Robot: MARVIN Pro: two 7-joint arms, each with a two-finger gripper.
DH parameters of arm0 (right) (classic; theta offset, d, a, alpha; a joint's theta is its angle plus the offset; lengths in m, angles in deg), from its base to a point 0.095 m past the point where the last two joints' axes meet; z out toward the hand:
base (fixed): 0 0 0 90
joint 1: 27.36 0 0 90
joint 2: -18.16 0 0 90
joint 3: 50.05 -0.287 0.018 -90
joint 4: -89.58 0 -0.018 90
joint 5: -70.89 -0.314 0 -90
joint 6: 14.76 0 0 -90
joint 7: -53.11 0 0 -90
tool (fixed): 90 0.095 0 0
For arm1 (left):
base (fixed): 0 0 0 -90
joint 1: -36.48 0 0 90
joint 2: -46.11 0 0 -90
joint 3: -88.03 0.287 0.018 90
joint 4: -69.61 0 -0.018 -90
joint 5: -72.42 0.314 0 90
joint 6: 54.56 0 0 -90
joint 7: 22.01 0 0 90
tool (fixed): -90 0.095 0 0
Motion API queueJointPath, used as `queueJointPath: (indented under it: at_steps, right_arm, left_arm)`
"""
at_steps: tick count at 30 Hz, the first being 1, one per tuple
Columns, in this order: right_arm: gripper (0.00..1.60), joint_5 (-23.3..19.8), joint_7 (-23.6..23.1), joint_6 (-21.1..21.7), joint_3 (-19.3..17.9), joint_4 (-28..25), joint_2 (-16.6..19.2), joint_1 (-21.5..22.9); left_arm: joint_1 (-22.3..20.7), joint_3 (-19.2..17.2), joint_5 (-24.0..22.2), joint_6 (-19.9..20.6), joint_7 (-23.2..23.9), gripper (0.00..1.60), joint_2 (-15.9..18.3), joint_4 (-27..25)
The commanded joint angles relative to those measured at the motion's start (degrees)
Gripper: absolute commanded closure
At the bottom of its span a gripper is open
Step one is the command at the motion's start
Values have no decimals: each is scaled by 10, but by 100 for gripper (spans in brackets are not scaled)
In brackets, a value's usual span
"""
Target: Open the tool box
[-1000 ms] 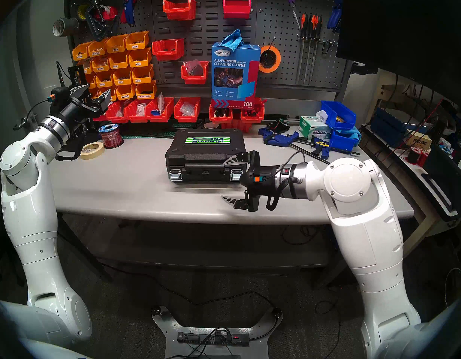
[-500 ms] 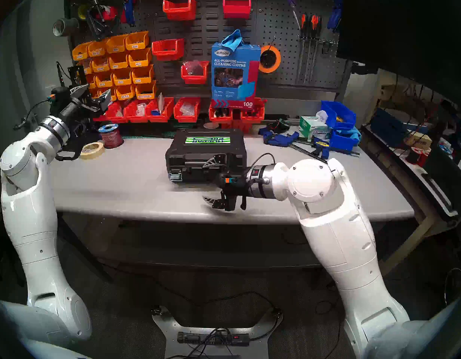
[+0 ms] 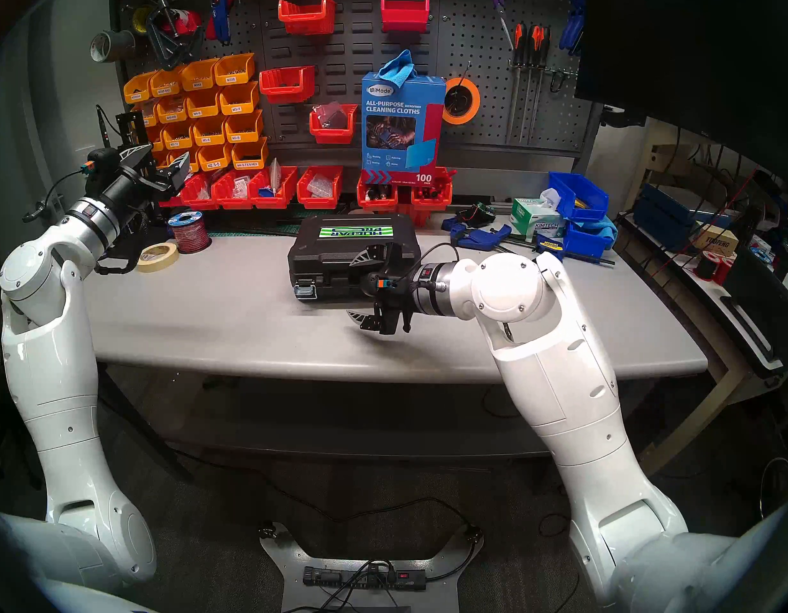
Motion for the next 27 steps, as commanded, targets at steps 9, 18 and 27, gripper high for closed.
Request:
queueJointPath:
  at_steps: [9, 18, 27]
  right_arm:
    - [0, 3, -8, -5, -6, -9, 1, 28]
    - [0, 19, -20, 9, 5, -8, -1, 14]
    - [0, 28, -26, 15, 15, -6, -2, 6]
  left_arm:
    - [-4, -1, -5, -1, 1, 0, 1, -6]
    - [-4, -1, -6, -1, 0, 0, 2, -6]
    - [-4, 0, -7, -1, -1, 0, 3, -6]
